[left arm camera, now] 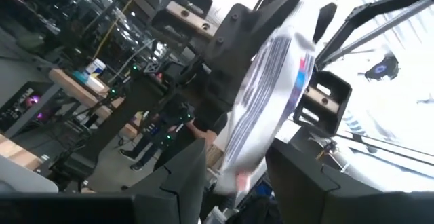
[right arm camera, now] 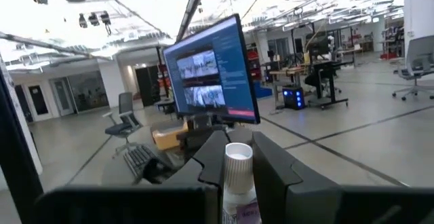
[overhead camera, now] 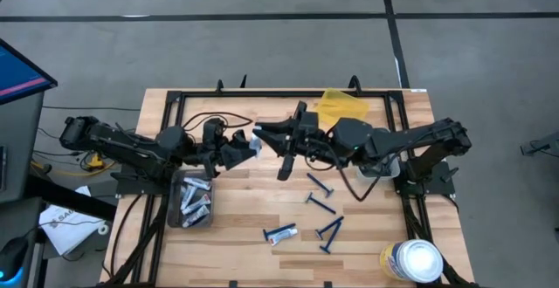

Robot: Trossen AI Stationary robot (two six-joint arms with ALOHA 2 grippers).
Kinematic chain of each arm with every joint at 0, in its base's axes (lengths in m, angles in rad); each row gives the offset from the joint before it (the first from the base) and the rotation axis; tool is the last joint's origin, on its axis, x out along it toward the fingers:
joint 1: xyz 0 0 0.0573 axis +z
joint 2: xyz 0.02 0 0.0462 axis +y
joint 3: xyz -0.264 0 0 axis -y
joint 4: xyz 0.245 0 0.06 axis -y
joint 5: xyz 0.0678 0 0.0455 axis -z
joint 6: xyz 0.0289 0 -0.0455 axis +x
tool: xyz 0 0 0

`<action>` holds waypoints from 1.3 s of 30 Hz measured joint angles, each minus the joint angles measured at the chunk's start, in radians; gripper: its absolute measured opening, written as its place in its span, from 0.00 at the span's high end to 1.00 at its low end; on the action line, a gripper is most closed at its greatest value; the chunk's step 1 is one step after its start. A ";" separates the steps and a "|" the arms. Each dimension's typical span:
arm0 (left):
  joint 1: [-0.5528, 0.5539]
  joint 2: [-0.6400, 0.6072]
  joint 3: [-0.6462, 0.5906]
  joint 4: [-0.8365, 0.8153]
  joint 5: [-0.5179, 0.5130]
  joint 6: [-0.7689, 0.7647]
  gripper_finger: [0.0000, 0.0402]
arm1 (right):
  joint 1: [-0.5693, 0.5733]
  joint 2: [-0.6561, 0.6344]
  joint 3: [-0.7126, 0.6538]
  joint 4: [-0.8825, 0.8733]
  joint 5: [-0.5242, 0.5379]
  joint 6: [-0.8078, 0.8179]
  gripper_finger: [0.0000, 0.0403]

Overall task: Pick & Place Travel size toiletries
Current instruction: Put the white toothpaste into the black bin

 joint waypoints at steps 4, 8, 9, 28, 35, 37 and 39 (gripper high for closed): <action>0.000 0.000 0.000 0.000 0.020 0.000 0.63 | -0.005 -0.001 0.000 0.011 0.000 0.001 0.90; 0.000 0.000 0.000 -0.001 0.042 0.000 0.66 | -0.007 0.000 0.000 0.013 0.000 0.001 0.90; 0.000 0.000 0.000 -0.001 0.048 0.000 0.68 | -0.008 0.000 0.000 0.020 0.000 0.001 0.90; -0.001 0.000 0.000 0.000 0.055 0.000 0.99 | -0.011 -0.001 0.000 0.041 -0.030 0.039 0.90; -0.001 0.000 0.000 -0.006 0.055 0.006 1.00 | -0.011 -0.001 0.001 0.019 -0.041 0.051 0.90; -0.001 0.000 0.000 -0.006 0.055 0.024 1.00 | -0.011 -0.002 0.001 0.018 -0.046 0.051 0.89; -0.001 0.000 0.000 -0.006 0.053 0.027 1.00 | -0.011 -0.002 0.001 0.018 -0.046 0.050 0.87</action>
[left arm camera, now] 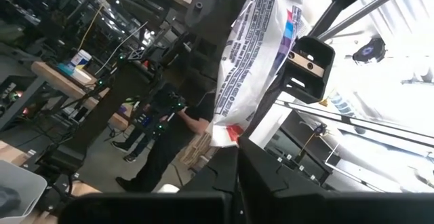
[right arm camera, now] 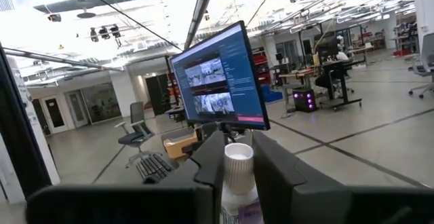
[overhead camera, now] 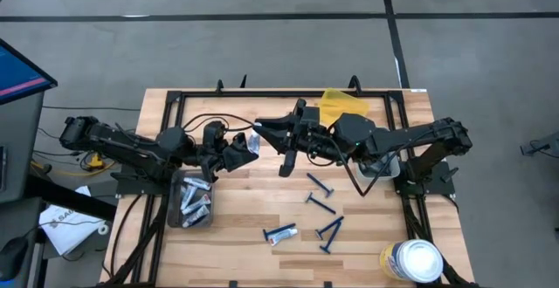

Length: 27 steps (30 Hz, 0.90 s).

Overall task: Pick & Place Travel size toiletries
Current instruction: Put the white toothpaste into the black bin

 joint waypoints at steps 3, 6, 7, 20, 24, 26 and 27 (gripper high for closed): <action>0.000 0.000 0.000 0.002 -0.009 0.000 1.00 | 0.001 0.000 0.000 -0.004 -0.004 -0.003 0.80; 0.001 0.000 0.000 0.003 -0.011 0.000 1.00 | 0.001 0.001 0.000 -0.011 -0.006 -0.006 0.71; 0.001 0.000 0.000 0.002 -0.011 0.000 1.00 | 0.001 0.000 0.000 -0.011 -0.006 -0.007 0.68; 0.001 -0.001 0.000 -0.048 -0.009 0.000 1.00 | 0.001 -0.008 0.000 -0.029 -0.003 -0.061 0.37; 0.001 -0.003 0.000 -0.048 -0.008 0.000 1.00 | 0.001 -0.023 0.000 -0.060 0.000 -0.064 0.36; 0.001 -0.003 0.000 -0.051 -0.007 0.000 1.00 | 0.001 -0.034 0.000 -0.108 0.018 -0.064 0.36; 0.001 -0.003 0.000 -0.051 -0.002 0.000 1.00 | 0.001 -0.038 -0.001 -0.129 0.029 -0.064 0.36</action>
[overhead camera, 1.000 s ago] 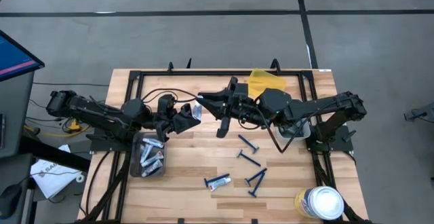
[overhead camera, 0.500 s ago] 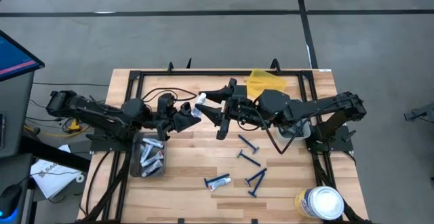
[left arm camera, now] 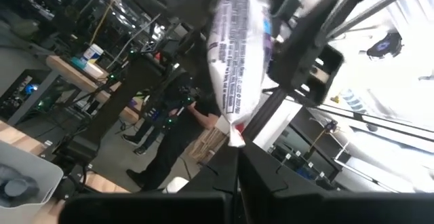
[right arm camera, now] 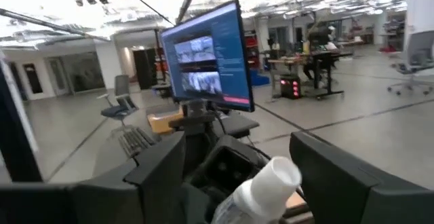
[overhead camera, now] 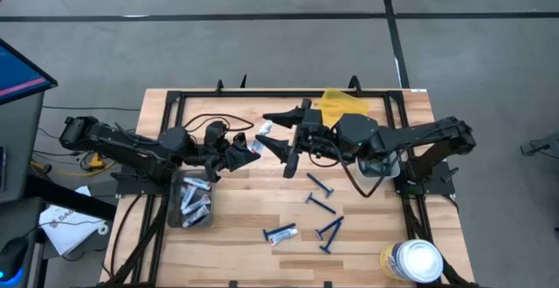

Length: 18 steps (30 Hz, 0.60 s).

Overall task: Pick & Place Travel size toiletries
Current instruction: Put the white toothpaste into the black bin

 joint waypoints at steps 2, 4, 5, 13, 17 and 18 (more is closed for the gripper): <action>0.000 0.000 0.000 -0.012 0.014 0.000 1.00 | -0.003 -0.008 0.000 -0.021 0.007 0.000 0.36; 0.000 0.000 0.000 -0.052 0.026 -0.001 1.00 | -0.006 -0.027 0.000 -0.058 0.022 0.000 0.36; 0.000 0.000 0.000 -0.082 0.027 -0.003 1.00 | -0.006 -0.036 0.001 -0.065 0.023 0.000 0.36; -0.004 -0.079 -0.057 -0.246 0.017 -0.023 1.00 | 0.000 -0.112 0.001 -0.195 0.024 0.003 0.36; -0.011 -0.180 -0.120 -0.342 -0.018 -0.055 1.00 | 0.011 -0.132 0.001 -0.245 0.025 0.011 0.36; -0.014 -0.213 -0.142 -0.376 -0.029 -0.064 1.00 | 0.014 -0.134 0.001 -0.253 0.025 0.012 0.36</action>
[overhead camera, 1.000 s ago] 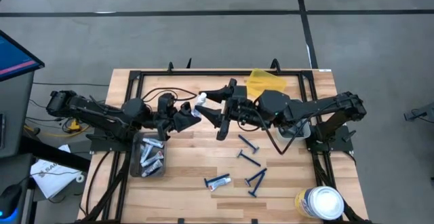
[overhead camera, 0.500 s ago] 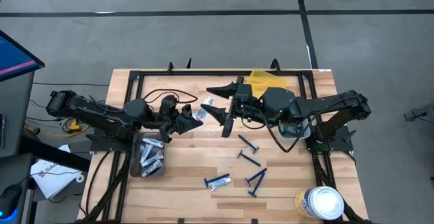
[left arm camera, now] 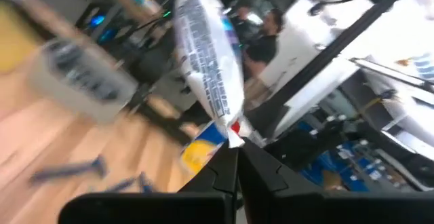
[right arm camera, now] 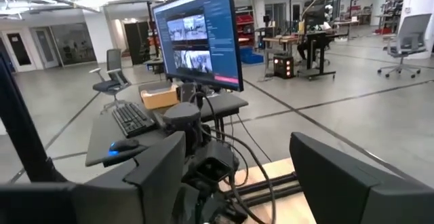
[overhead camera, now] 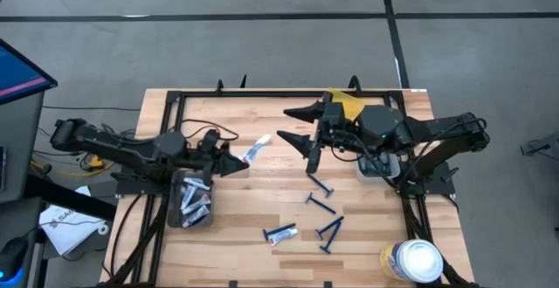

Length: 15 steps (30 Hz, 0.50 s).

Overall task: Pick & Place Travel size toiletries
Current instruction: Put the white toothpaste into the black bin

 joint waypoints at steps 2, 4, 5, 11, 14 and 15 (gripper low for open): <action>-0.005 -0.064 -0.037 -0.064 -0.022 -0.034 1.00 | 0.002 0.000 0.000 -0.011 0.001 0.004 0.36; -0.016 -0.140 -0.076 -0.133 -0.037 -0.075 1.00 | 0.008 0.000 0.000 -0.026 0.003 0.014 0.36; -0.022 -0.175 -0.092 -0.159 -0.042 -0.096 1.00 | 0.011 0.000 0.000 -0.032 0.003 0.017 0.36; -0.088 -0.356 -0.164 -0.310 -0.046 -0.234 1.00 | 0.014 0.008 0.000 -0.059 0.002 0.019 0.36; -0.136 -0.421 -0.171 -0.407 -0.014 -0.313 1.00 | 0.013 0.006 0.000 -0.070 0.003 0.034 0.36; -0.154 -0.441 -0.171 -0.440 -0.001 -0.344 1.00 | 0.012 0.006 0.000 -0.075 0.002 0.038 0.36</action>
